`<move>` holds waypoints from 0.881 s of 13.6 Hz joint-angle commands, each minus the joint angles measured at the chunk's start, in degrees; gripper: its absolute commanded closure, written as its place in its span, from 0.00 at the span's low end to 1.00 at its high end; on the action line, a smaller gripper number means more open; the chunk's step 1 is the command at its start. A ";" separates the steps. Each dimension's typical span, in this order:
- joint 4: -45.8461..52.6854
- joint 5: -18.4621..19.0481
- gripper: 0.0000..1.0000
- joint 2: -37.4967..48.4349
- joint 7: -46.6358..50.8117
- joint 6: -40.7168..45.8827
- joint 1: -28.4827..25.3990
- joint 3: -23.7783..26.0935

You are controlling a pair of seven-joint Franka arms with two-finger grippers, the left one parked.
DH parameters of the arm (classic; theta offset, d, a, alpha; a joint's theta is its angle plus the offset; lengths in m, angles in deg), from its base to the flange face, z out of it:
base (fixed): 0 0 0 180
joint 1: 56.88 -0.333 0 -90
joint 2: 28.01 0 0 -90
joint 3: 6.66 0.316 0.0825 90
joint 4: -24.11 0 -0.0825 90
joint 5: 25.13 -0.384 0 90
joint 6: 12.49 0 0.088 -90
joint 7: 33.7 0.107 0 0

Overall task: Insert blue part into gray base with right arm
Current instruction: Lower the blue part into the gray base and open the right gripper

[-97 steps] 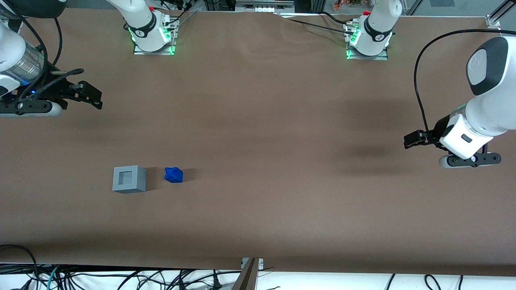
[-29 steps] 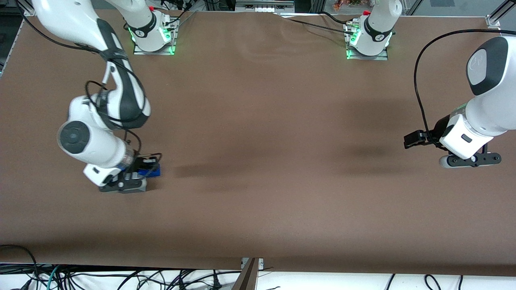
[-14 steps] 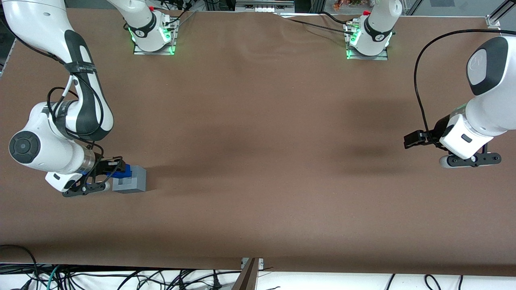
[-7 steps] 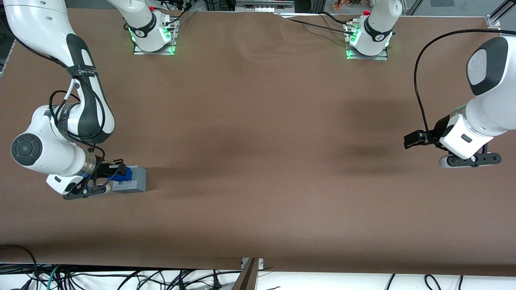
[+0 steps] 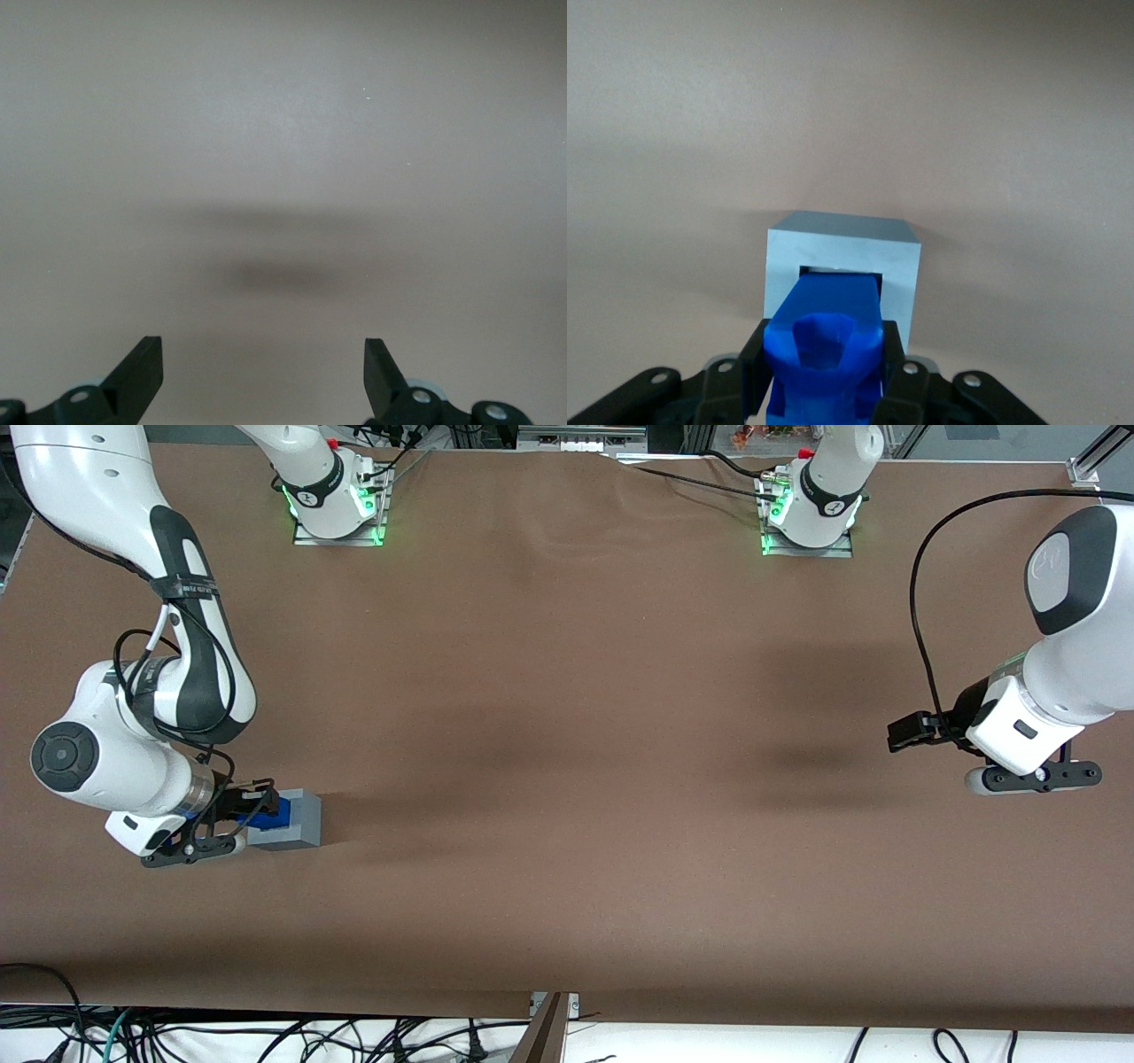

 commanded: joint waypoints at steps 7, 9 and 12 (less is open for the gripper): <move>1.39 -0.40 0.01 -1.41 -0.01 -0.86 0.47 0.48; 1.48 -0.40 0.00 -0.71 -0.18 -0.86 0.39 0.48; 1.48 -0.49 0.00 1.92 -0.19 -0.08 0.30 0.48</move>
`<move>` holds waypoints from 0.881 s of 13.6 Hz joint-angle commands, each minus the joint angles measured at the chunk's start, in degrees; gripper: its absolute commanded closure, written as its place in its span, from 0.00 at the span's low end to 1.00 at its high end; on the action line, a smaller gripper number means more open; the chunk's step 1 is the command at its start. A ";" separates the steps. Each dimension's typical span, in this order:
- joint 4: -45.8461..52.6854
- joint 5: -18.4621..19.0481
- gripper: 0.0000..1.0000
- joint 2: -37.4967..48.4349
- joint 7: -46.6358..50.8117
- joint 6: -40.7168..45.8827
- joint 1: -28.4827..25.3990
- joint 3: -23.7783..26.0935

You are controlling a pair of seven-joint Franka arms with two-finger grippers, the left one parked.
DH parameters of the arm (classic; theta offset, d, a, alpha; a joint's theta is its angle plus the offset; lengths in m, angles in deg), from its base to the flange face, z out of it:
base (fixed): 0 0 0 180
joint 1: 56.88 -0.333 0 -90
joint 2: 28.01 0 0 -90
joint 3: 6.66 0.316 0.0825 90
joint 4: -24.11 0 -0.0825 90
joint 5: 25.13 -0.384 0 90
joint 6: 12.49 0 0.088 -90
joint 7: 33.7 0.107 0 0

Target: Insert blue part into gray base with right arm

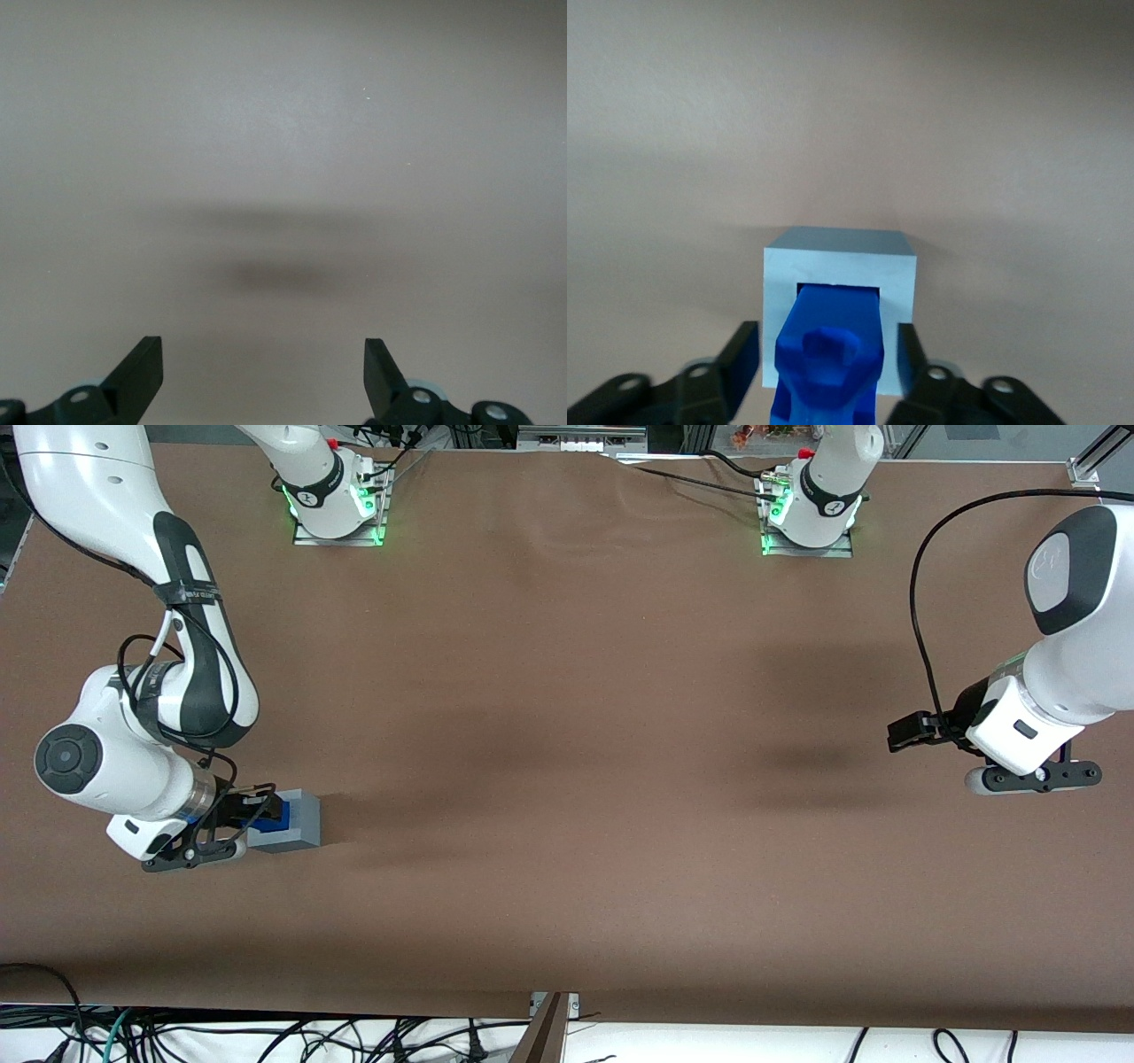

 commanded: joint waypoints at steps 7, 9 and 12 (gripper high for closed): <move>-0.88 -0.58 0.00 20.66 2.88 20.53 -0.05 1.52; -1.23 -0.58 0.00 24.80 2.96 24.75 -0.05 1.70; -4.92 -0.58 0.00 29.64 2.62 26.35 -0.05 1.70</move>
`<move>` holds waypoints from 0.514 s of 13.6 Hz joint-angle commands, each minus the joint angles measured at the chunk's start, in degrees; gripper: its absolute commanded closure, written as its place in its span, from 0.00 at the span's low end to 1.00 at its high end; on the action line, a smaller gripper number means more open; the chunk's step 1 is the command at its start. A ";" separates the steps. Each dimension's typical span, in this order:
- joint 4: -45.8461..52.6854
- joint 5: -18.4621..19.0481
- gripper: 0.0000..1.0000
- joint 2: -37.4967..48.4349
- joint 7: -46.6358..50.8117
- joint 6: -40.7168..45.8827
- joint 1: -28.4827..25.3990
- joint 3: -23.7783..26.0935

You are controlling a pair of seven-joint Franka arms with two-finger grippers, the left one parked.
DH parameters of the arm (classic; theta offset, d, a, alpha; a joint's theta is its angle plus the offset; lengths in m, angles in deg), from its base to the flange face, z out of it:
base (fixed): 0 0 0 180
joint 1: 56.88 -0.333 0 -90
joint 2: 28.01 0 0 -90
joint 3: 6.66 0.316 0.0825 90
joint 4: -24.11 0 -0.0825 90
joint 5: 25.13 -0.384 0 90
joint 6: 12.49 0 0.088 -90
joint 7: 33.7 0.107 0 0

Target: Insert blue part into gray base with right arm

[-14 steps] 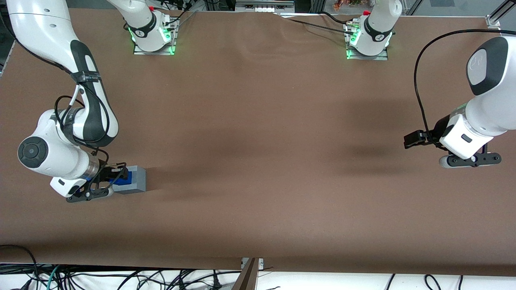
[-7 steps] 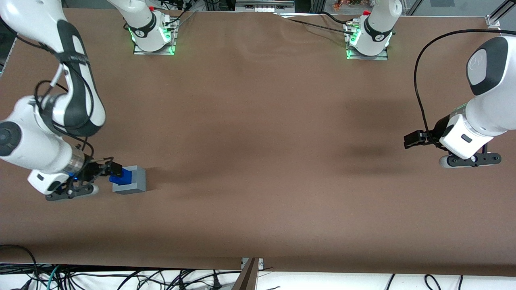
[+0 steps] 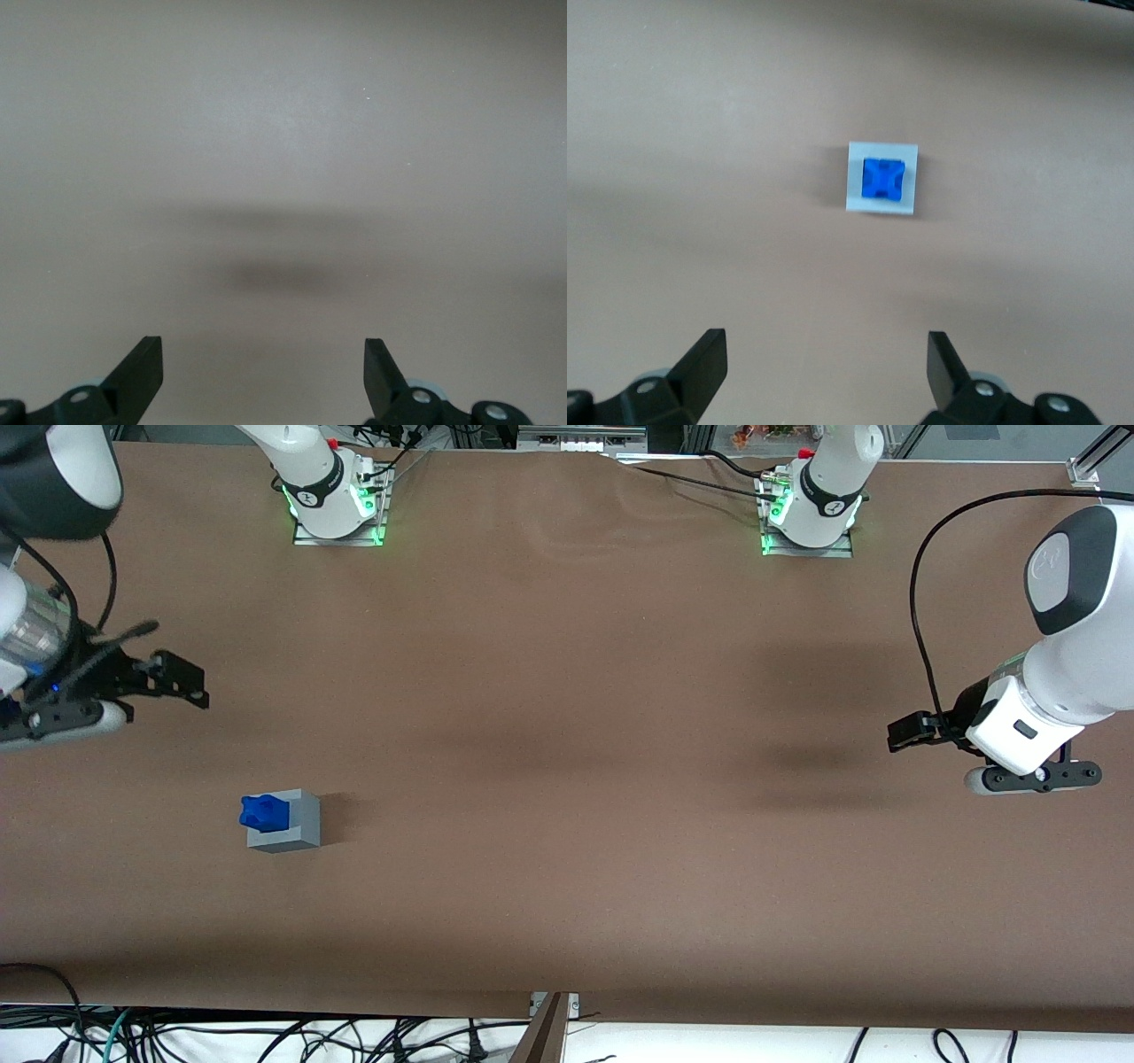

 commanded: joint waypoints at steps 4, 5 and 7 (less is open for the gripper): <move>-2.03 -0.02 0.00 2.77 -0.23 2.44 0.05 0.27; -2.03 -0.11 0.00 2.95 -0.32 3.32 0.14 0.36; -2.03 -0.19 0.00 3.39 -0.15 5.78 0.05 0.44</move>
